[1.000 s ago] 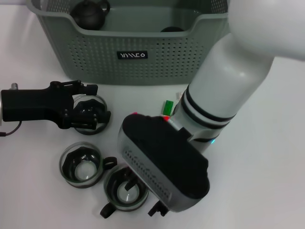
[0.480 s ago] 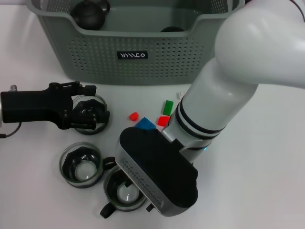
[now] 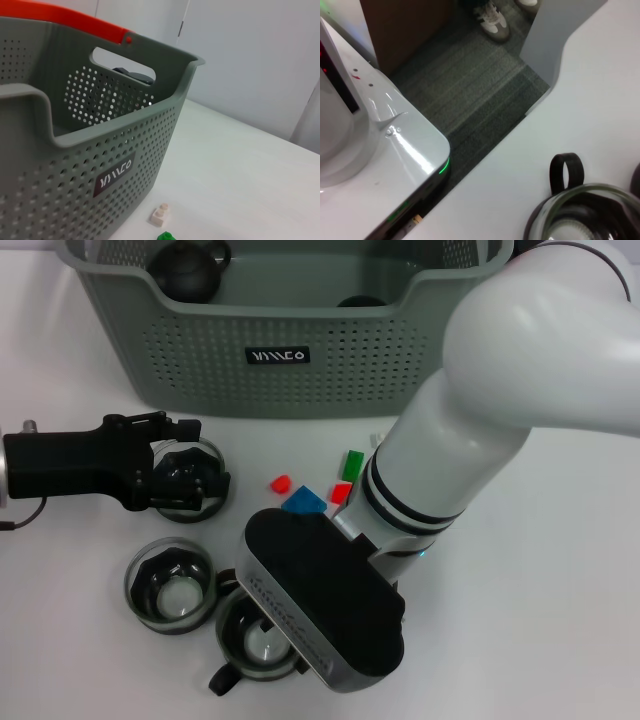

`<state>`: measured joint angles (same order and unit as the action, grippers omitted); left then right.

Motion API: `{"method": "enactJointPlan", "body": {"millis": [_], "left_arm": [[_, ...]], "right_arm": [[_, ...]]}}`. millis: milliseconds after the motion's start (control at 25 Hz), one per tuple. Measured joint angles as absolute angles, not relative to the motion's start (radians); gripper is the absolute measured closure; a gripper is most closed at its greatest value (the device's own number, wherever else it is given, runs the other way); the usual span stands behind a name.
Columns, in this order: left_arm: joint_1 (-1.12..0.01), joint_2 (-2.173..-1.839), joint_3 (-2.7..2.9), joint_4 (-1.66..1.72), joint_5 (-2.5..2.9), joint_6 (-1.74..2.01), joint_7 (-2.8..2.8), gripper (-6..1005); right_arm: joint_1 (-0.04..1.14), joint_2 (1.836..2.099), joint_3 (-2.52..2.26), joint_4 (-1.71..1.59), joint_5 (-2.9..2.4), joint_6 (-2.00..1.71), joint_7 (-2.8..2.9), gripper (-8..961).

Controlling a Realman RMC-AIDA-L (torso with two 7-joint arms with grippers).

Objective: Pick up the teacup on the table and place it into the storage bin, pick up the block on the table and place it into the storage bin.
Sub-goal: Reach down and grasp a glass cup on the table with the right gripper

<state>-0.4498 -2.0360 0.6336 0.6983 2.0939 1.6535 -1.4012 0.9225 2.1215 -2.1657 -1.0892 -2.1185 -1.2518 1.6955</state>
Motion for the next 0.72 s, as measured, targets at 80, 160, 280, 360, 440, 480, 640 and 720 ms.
{"method": "enactJointPlan", "body": {"millis": [80, 160, 280, 360, 440, 480, 640, 720], "left_arm": [[-0.45, -2.035, 0.634, 0.696, 2.094, 1.653, -1.4, 65], [-0.45, -2.035, 0.634, 0.696, 2.094, 1.654, -1.4, 64], [-0.447, -2.034, 0.633, 0.696, 2.094, 1.653, -1.4, 64], [-0.446, -2.034, 0.632, 0.696, 2.094, 1.653, -1.4, 64], [-0.445, -2.034, 0.632, 0.696, 2.094, 1.654, -1.4, 64], [-0.445, -2.034, 0.632, 0.696, 2.094, 1.654, -1.4, 64], [-0.444, -2.034, 0.632, 0.696, 2.094, 1.654, -1.4, 65], [-0.444, -2.034, 0.632, 0.696, 2.094, 1.654, -1.401, 65]], "right_arm": [[0.928, 2.122, -2.168, -1.082, -2.118, -1.245, 1.698, 364], [0.934, 2.123, -2.169, -1.07, -2.118, -1.239, 1.698, 403], [0.939, 2.123, -2.171, -1.063, -2.118, -1.238, 1.7, 460], [0.94, 2.123, -2.171, -1.065, -2.118, -1.24, 1.702, 499], [0.941, 2.123, -2.171, -1.07, -2.118, -1.249, 1.707, 583], [0.942, 2.122, -2.171, -1.072, -2.118, -1.254, 1.711, 624], [0.953, 2.118, -2.168, -1.08, -2.118, -1.284, 1.745, 779], [0.953, 2.115, -2.165, -1.092, -2.118, -1.298, 1.764, 836]]}}
